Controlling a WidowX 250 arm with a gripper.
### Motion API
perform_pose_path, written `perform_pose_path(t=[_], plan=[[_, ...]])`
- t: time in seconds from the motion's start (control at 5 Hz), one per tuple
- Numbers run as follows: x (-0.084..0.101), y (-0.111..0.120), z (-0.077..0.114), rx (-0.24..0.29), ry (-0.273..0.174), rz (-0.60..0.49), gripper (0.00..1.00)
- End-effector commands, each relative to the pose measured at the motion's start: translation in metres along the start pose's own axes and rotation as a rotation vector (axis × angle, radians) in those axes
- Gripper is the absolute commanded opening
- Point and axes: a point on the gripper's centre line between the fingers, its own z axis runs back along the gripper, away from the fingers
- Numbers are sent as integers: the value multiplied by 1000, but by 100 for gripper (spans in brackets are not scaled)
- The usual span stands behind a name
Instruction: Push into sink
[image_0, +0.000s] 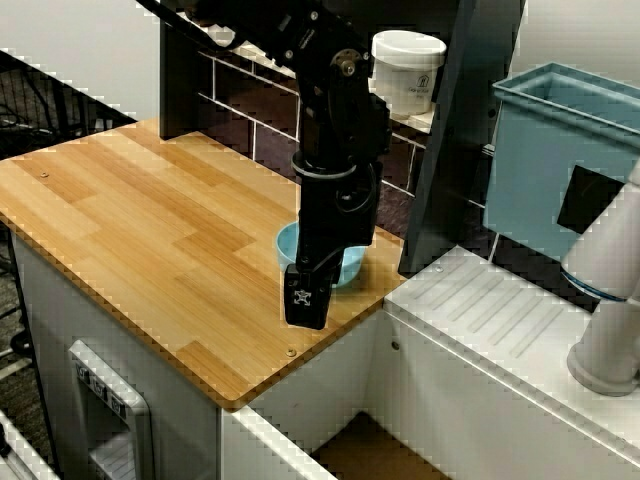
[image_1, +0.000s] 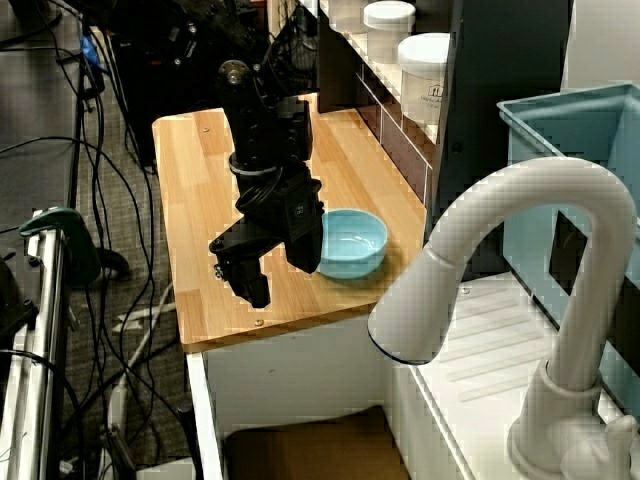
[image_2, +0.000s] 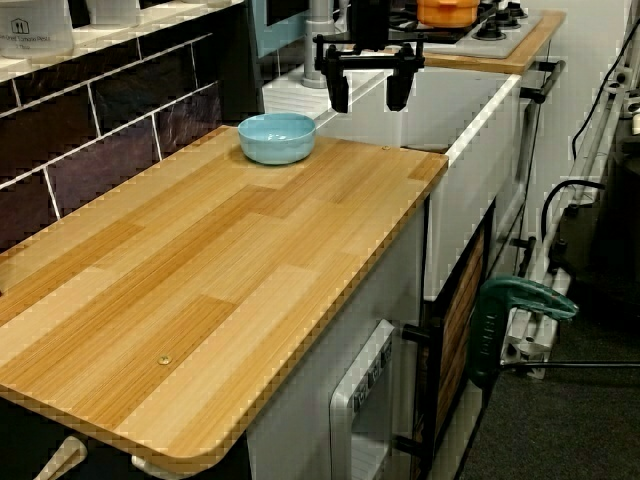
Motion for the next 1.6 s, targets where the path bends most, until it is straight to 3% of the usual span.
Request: perform_pose_path(t=[0.0,0.4,0.6,0.8,1.2,1.4], plan=[[0,0,0,0,0,0,100],[-61,39,28,-62,-54,150,100],[-99,53,42,-46,-49,234,100],[-129,74,43,6,-23,392,100],[-162,118,38,30,-7,650,100],[-172,139,44,56,-23,728,100]])
